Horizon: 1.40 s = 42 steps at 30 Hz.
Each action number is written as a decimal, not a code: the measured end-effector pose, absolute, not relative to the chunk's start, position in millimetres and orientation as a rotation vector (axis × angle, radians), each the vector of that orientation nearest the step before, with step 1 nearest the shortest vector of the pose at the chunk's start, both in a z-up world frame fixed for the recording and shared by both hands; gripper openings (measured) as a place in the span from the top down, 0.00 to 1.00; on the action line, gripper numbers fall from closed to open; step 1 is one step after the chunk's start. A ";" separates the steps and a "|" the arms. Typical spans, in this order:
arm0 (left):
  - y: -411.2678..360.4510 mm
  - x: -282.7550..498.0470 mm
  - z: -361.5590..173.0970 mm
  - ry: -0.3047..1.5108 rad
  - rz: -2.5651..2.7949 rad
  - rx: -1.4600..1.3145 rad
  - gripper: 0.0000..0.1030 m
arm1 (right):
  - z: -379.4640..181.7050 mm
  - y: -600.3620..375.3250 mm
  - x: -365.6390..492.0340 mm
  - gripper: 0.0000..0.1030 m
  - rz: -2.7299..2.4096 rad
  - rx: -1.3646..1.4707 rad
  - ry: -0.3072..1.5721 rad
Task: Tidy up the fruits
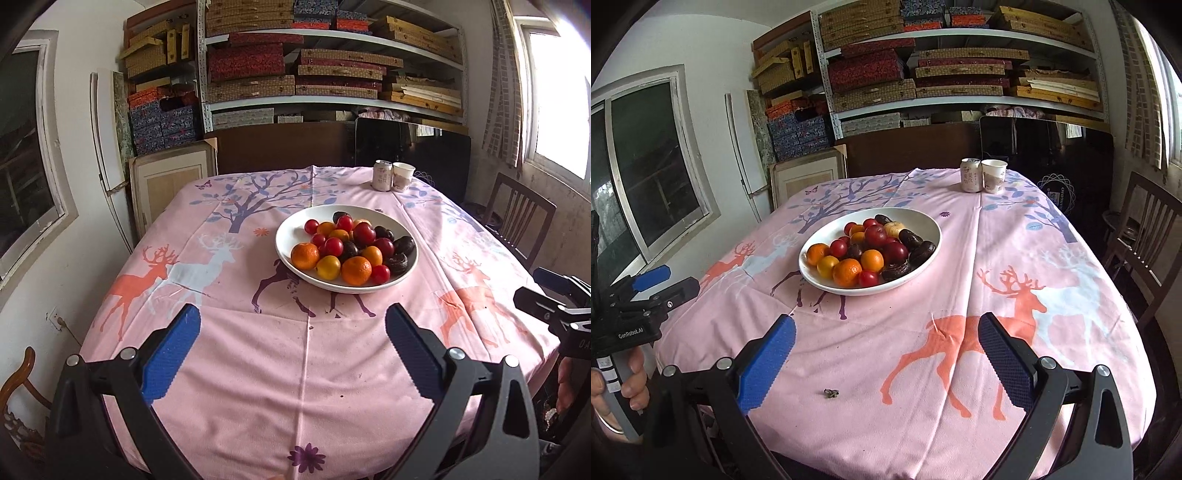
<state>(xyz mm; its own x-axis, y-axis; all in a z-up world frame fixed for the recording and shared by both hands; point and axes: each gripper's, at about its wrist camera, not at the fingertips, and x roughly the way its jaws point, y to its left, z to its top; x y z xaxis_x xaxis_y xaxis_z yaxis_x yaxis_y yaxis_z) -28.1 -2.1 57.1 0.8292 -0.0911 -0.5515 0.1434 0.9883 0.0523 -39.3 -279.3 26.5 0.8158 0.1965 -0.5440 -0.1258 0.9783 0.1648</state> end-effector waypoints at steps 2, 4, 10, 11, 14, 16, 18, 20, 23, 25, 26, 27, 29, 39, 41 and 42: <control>-2.7 -32.8 61.1 0.572 -0.127 0.092 0.05 | 29.7 -280.6 -44.7 0.04 0.168 0.127 0.582; -4.3 -37.0 64.9 0.562 -0.126 0.097 0.05 | 33.6 -281.2 -50.0 0.04 0.168 0.132 0.567; -6.2 -44.2 70.3 0.547 -0.115 0.098 0.05 | 39.3 -279.3 -60.0 0.04 0.170 0.121 0.551; -5.9 -44.3 71.0 0.546 -0.113 0.097 0.05 | 39.6 -279.7 -61.0 0.04 0.170 0.121 0.550; -7.9 -44.7 71.1 0.544 -0.101 0.111 0.05 | 39.8 -281.4 -63.2 0.04 0.166 0.130 0.549; -8.9 -46.0 71.7 0.537 -0.095 0.118 0.05 | 39.9 -282.3 -65.0 0.04 0.165 0.133 0.548; -8.7 -47.3 73.2 0.531 -0.090 0.117 0.05 | 40.0 -282.9 -66.9 0.04 0.165 0.132 0.547; -8.6 -47.7 73.6 0.533 -0.093 0.115 0.05 | 39.5 -283.1 -67.1 0.04 0.165 0.132 0.551; -9.6 -49.0 74.3 0.530 -0.088 0.120 0.05 | 37.5 -283.4 -67.7 0.04 0.165 0.134 0.558; -10.1 -48.9 74.1 0.533 -0.083 0.119 0.05 | 36.6 -283.4 -67.6 0.04 0.167 0.135 0.561; -10.2 -48.3 74.2 0.535 -0.080 0.115 0.05 | 36.0 -283.1 -67.8 0.04 0.166 0.134 0.562; -9.5 -47.7 74.2 0.537 -0.075 0.110 0.05 | 35.6 -282.8 -68.0 0.04 0.166 0.134 0.563; -8.5 -45.0 73.7 0.542 -0.060 0.104 0.05 | 35.1 -282.6 -68.1 0.04 0.171 0.135 0.563; -3.4 -40.6 72.7 0.545 -0.057 0.085 0.05 | 32.3 -281.0 -68.5 0.04 0.169 0.132 0.565; -3.4 -39.2 71.3 0.553 -0.056 0.086 0.05 | 30.5 -281.4 -67.8 0.04 0.166 0.135 0.566; -3.2 -38.6 70.9 0.553 -0.053 0.087 0.05 | 30.0 -281.5 -67.8 0.04 0.164 0.136 0.566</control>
